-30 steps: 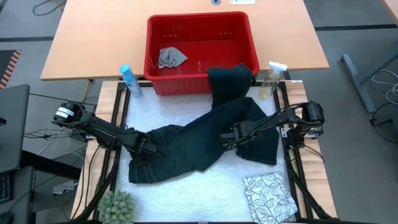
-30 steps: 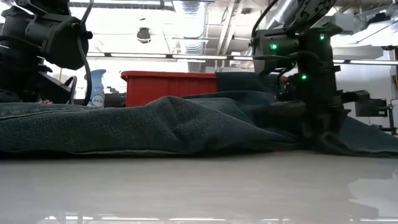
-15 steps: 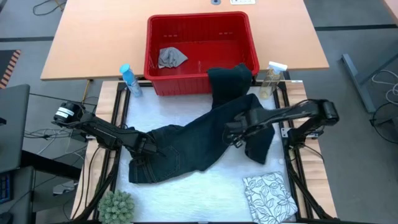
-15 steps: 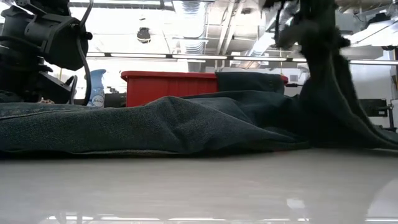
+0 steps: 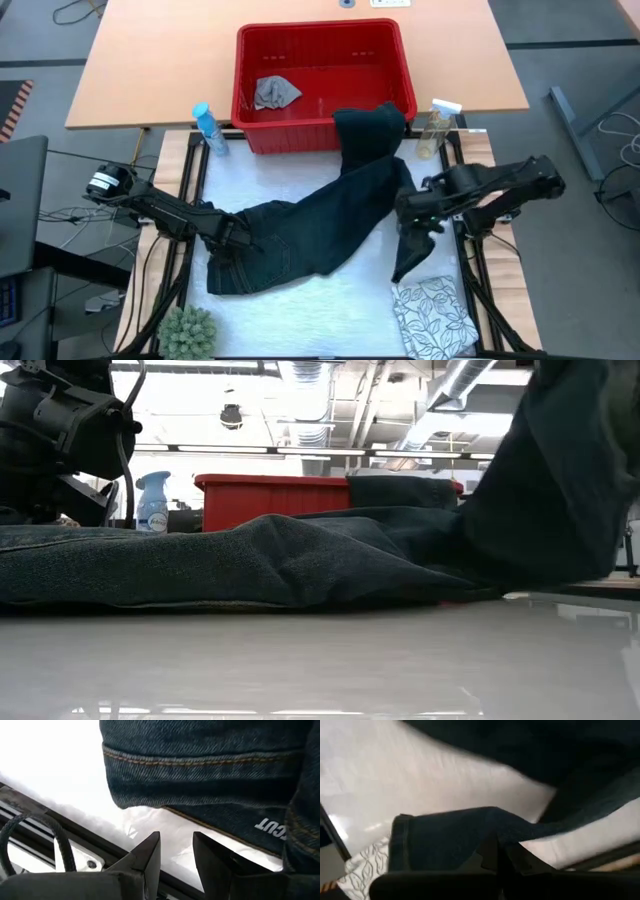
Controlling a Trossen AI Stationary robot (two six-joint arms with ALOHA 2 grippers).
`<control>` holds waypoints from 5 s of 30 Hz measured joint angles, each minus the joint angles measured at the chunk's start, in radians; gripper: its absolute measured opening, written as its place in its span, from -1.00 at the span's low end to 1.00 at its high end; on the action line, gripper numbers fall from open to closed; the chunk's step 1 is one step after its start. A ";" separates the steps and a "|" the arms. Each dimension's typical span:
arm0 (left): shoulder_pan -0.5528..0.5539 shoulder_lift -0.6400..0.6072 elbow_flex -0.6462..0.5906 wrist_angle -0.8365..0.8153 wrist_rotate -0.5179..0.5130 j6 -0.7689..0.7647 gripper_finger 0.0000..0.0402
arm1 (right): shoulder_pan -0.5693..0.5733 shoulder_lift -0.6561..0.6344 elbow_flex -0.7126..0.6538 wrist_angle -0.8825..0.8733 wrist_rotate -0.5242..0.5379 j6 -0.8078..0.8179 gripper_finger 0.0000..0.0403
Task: Fold laundry
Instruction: Fold the dark blue pants
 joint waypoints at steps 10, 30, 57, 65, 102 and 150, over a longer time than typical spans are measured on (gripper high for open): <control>-0.002 -0.017 0.028 -0.013 0.048 -0.091 -0.47 | 0.008 -0.049 -0.059 0.001 -0.010 0.162 -0.90; -0.228 -0.170 0.433 0.444 -0.191 -0.341 -0.58 | 0.086 -0.038 -0.120 0.004 0.126 0.141 -0.90; 0.023 -0.165 0.270 0.225 0.020 0.095 0.30 | 0.137 -0.038 -0.119 0.021 0.119 0.157 -0.89; 0.084 -0.386 0.050 0.295 0.049 -0.011 0.30 | 0.137 -0.038 -0.119 0.022 0.110 0.158 -0.89; 0.071 -0.432 -0.238 0.580 0.380 -0.329 -0.94 | 0.133 -0.038 -0.119 0.064 0.124 0.186 -0.89; 0.070 -0.406 0.348 -0.411 -0.182 -0.310 -1.00 | 0.303 -0.023 -0.152 0.004 -0.376 0.913 -0.90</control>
